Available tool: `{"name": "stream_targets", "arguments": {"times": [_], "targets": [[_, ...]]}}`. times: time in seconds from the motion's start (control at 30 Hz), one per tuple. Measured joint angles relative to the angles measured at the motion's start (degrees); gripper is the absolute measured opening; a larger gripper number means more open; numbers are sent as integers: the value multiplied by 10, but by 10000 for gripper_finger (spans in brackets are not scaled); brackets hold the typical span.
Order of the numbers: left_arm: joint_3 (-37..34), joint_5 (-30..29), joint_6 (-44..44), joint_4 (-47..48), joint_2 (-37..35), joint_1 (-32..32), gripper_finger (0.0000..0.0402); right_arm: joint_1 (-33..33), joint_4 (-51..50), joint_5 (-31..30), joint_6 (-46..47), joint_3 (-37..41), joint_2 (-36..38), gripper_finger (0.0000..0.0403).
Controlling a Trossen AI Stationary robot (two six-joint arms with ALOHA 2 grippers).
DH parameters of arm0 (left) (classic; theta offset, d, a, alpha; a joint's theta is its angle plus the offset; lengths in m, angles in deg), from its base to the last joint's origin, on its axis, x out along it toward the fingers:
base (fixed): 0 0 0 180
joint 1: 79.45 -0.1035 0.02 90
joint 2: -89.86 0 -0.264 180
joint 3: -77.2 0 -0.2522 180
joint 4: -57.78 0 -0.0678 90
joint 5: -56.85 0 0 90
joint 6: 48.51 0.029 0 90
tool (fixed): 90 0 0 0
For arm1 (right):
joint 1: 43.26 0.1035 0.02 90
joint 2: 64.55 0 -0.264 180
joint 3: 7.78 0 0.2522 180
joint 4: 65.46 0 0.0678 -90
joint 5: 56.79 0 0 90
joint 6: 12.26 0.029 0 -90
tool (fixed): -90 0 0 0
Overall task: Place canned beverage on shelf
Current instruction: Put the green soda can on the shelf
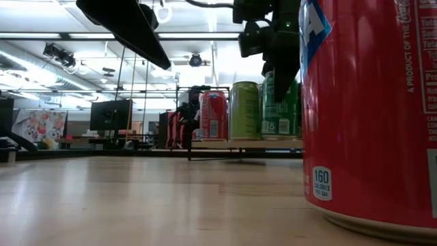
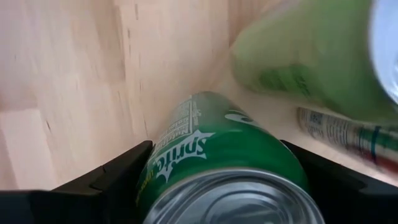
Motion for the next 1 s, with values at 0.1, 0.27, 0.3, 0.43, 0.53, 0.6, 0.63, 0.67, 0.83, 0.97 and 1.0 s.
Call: {"name": "stream_targets", "arguments": {"times": [0.1, 0.27, 0.3, 0.43, 0.53, 0.6, 0.63, 0.67, 0.83, 0.97, 1.0], "targets": [[0, 0, 0, 0, 0, 0, 231, 6, 0, -8, -32, 0, 0, 330], [0, 0, 0, 0, 0, 0, 231, 3, -3, -7, -59, 1, 0, 332], [0, 0, 0, 0, 0, 0, 231, 1, -5, -6, -60, 1, 0, 332], [0, 0, 0, 0, 0, 0, 231, -12, -15, 17, -64, 1, 0, 332], [0, 0, 0, 0, 0, 0, 231, -17, -16, 28, -76, 1, 0, 332], [0, 0, 0, 0, 0, 0, 231, -19, -16, 30, -79, 1, 0, 332], [0, 0, 0, 0, 0, 0, 231, -19, -16, 31, -80, 1, 0, 333], [0, 0, -1, 0, 0, 0, 231, -19, -16, 31, -81, 1, 0, 333], [0, 0, -5, 0, 0, 0, 231, -19, -16, 31, -81, 1, 0, 343], [0, 0, -5, 0, 0, 0, 231, -19, -22, 20, -81, 5, -5, 358], [0, 0, -5, 0, 0, 0, 231, -19, -25, 16, -81, 5, -5, 362]]}}
